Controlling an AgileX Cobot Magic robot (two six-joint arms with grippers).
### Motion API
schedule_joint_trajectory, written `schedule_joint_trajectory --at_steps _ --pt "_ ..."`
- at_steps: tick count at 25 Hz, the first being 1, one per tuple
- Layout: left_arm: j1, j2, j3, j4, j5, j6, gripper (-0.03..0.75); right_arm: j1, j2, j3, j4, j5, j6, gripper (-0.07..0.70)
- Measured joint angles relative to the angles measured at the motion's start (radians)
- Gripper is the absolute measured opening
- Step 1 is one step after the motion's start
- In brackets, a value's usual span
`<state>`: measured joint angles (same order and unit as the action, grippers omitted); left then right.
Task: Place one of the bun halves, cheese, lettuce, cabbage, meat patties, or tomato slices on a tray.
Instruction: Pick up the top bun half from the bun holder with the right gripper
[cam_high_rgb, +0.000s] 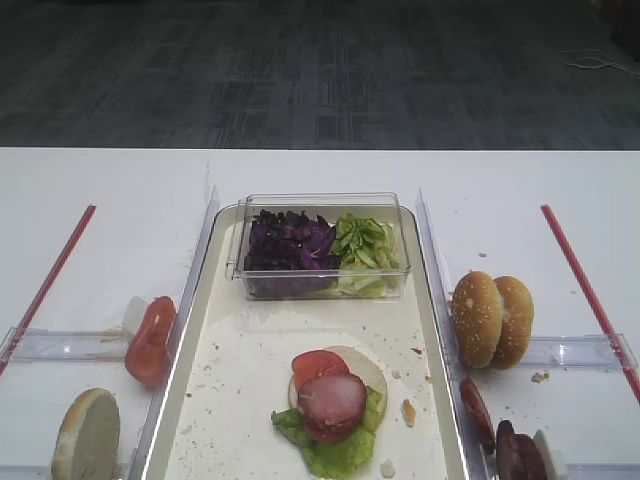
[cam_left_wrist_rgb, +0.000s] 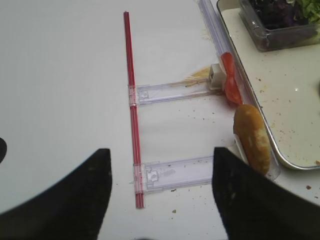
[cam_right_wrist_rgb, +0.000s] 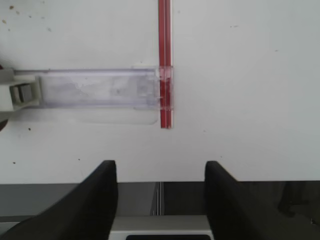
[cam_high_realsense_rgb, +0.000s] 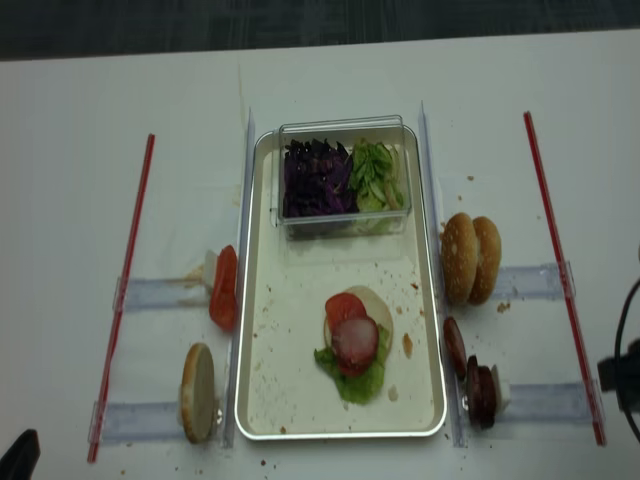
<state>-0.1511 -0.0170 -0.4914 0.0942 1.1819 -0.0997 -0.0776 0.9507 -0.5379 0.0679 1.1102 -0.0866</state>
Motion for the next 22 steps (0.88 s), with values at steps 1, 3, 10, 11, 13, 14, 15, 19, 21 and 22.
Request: schedule_joint_trajectory --at_steps 1,3,10,11,13,14,15,19,21,22 --pt "0.0 0.0 0.0 0.0 0.0 0.0 0.438 0.0 0.022 -0.024 0.0 0.0 0.002 0.433" --pt "0.0 0.0 0.0 0.0 0.0 0.0 0.438 0.0 0.089 -0.076 0.0 -0.007 0.004 0.433" --pt "0.0 0.0 0.0 0.0 0.0 0.0 0.438 0.0 0.352 -0.318 0.002 -0.015 -0.001 0.433" --pt "0.0 0.0 0.0 0.0 0.0 0.0 0.438 0.0 0.391 -0.356 0.002 -0.017 -0.004 0.433" --pt "0.0 0.0 0.0 0.0 0.0 0.0 0.438 0.0 0.46 -0.42 0.003 -0.019 -0.006 0.433" --pt "0.0 0.0 0.0 0.0 0.0 0.0 0.438 0.0 0.495 -0.452 0.003 -0.021 -0.006 0.433" --pt "0.0 0.0 0.0 0.0 0.0 0.0 0.438 0.0 0.523 -0.481 0.003 -0.021 -0.006 0.433" --pt "0.0 0.0 0.0 0.0 0.0 0.0 0.438 0.0 0.631 -0.563 0.003 -0.023 -0.018 0.433" --pt "0.0 0.0 0.0 0.0 0.0 0.0 0.438 0.0 0.665 -0.582 0.003 -0.027 -0.018 0.433" --pt "0.0 0.0 0.0 0.0 0.0 0.0 0.438 0.0 0.671 -0.588 0.003 -0.026 -0.02 0.433"
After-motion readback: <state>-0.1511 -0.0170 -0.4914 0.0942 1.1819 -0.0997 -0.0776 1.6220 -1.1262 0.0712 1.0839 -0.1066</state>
